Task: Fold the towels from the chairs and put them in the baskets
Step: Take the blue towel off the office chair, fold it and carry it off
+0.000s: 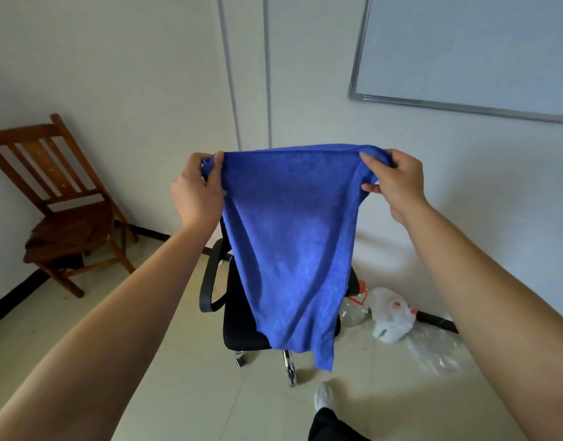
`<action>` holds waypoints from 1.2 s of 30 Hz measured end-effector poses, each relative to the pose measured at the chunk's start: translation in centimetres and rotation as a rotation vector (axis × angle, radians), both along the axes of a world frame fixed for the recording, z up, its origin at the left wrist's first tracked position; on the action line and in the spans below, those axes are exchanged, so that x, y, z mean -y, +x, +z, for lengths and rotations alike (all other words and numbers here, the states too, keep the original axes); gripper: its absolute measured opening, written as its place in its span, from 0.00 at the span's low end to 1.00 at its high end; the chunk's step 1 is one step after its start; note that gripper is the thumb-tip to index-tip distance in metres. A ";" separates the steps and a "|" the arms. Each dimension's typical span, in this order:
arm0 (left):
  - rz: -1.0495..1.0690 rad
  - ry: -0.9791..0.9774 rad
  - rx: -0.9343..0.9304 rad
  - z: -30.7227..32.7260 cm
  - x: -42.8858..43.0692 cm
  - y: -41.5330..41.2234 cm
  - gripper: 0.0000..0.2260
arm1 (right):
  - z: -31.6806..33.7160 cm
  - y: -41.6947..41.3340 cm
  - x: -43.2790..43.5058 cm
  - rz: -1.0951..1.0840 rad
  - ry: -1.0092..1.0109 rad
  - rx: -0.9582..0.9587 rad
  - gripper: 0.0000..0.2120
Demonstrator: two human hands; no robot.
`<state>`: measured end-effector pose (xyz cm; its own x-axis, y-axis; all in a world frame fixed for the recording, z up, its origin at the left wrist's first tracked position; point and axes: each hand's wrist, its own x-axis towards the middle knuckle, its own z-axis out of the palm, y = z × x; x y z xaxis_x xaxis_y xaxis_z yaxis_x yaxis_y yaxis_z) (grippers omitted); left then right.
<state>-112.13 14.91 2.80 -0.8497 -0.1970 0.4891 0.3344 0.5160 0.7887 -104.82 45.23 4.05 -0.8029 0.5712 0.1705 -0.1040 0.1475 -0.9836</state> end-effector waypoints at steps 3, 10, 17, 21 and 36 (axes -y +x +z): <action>-0.015 0.051 -0.042 0.3 -0.3 -0.9 0.12 | 0.4 -1.0 -0.1 -0.012 -0.005 -0.044 0.08; -0.089 0.032 0.141 -0.5 -2.2 -4.9 0.10 | -0.5 -5.0 -1.5 -0.001 0.069 0.032 0.23; -0.063 0.066 0.147 1.1 -4.3 -8.5 0.09 | 0.7 -8.8 -3.0 -0.003 0.003 0.001 0.13; -0.069 0.086 0.112 2.6 -5.0 -8.8 0.08 | 1.9 -9.6 -3.7 -0.012 0.003 -0.043 0.15; 0.036 -0.146 0.319 -13.1 -2.1 3.7 0.13 | -14.0 1.7 -0.3 -0.097 0.055 0.373 0.08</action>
